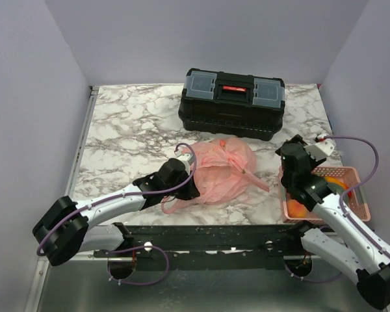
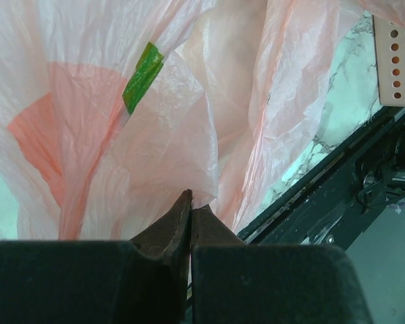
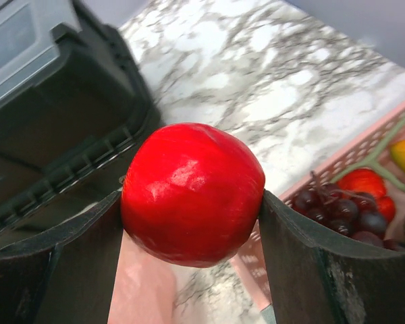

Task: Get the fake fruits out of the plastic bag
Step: Place the fake fruit in the bin.

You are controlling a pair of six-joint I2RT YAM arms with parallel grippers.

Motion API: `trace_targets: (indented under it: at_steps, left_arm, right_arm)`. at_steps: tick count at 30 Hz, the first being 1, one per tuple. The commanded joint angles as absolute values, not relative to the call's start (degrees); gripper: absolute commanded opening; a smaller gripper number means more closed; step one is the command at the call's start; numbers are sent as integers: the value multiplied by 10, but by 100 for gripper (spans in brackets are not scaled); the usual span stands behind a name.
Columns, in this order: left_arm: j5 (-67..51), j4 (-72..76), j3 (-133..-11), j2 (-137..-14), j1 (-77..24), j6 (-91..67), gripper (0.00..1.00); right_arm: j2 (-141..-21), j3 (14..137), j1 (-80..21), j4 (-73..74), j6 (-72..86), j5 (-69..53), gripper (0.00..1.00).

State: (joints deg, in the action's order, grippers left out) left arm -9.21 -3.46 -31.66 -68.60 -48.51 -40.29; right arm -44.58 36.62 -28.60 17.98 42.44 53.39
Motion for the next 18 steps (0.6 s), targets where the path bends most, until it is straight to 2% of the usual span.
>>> trace_targets:
  at_steps: [1,10,18]
  left_arm:
    - [-106,-19,-324,-683,-486,-400,0]
    - [-113,-20,-326,-683,-486,-399,0]
    - [-126,-7,-314,-687,-486,-411,0]
  right_arm:
    - [-474,409,-257,283,518,625,1]
    - [-506,400,-75,267,507,551,1]
    - [-551,385,40,263,557,565,1]
